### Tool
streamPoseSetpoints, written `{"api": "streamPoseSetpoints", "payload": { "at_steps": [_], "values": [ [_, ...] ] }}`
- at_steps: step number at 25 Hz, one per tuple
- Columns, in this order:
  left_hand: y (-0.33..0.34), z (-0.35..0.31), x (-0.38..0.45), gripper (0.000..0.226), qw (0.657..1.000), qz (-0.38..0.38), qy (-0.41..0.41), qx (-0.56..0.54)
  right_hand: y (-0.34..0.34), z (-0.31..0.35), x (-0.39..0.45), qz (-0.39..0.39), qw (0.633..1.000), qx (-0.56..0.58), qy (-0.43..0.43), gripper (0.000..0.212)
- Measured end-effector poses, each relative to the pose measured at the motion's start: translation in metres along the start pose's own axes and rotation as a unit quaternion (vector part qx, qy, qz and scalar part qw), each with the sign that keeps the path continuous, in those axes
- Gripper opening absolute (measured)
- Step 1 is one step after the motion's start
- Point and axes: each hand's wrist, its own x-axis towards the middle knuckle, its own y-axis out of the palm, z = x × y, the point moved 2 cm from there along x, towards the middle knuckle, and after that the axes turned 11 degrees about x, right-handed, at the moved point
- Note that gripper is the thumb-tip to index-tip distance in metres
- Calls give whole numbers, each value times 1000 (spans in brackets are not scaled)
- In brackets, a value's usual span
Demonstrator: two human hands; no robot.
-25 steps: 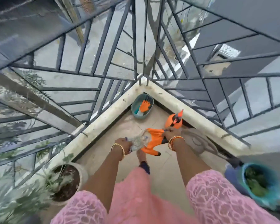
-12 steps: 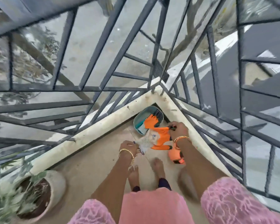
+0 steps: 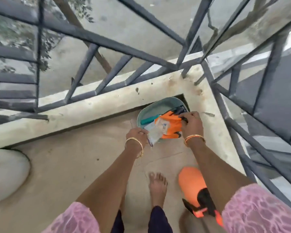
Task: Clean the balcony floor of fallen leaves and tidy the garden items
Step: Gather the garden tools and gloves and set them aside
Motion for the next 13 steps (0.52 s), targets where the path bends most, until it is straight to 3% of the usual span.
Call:
{"api": "streamPoseSetpoints", "payload": {
  "at_steps": [4,6,9,13],
  "values": [
    [10,-2,46,29,998,-44,22,46,26,-11,49,29,999,-1,-20,30],
    [12,-6,59,37,990,19,31,136,36,-14,65,61,998,-16,5,37],
    [16,0,62,38,982,101,-7,160,57,-22,68,110,992,-42,35,61],
    [17,10,55,33,958,82,10,274,60,-28,44,64,990,-119,26,46]
  ]
}}
